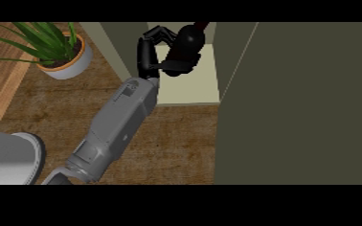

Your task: Pick up the wine, place it into the cabinet and close the cabinet

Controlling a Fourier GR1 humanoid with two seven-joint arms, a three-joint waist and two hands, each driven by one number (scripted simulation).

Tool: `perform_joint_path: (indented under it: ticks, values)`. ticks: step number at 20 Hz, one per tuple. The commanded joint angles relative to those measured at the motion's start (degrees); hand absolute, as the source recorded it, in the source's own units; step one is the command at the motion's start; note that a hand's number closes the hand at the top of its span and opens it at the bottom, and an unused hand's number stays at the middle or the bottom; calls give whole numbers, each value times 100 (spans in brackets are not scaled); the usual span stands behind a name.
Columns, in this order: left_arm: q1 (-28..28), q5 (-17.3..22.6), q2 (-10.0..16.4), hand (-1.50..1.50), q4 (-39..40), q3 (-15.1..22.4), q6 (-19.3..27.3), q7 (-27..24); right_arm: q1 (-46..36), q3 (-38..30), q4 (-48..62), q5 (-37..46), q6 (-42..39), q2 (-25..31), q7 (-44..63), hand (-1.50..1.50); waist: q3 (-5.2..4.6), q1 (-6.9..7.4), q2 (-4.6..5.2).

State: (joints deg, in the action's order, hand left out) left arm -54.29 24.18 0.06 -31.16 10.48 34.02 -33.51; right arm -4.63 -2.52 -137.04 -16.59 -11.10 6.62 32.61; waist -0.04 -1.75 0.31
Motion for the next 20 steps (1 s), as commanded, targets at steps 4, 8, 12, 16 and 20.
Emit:
perform_joint_path:
  ticks: [4, 8, 12, 16, 20]
  values:
    - [-521, 22, -5, 150, 885, -537, -266, -520, 220, 85, -378, -103, -1, -68, 44, -150, 2, 11, 9]
    - [-767, 309, -6, 150, 985, -589, -123, -251, 126, -264, -346, -673, -94, 131, 135, -150, 5, -34, 3]
    - [-667, 592, 85, 150, 1353, -1180, -695, -674, 312, -39, -395, -463, -148, 25, -6, -150, 1, -119, 53]
    - [-901, 770, -7, 150, 1531, -1249, -697, -618, 221, 483, -419, 53, 131, -260, 100, -150, -2, -134, 52]
    - [-769, 780, 195, 150, 1788, -1343, -1002, -872, -10, 464, -407, 136, 107, -152, 93, -150, -5, -134, 75]
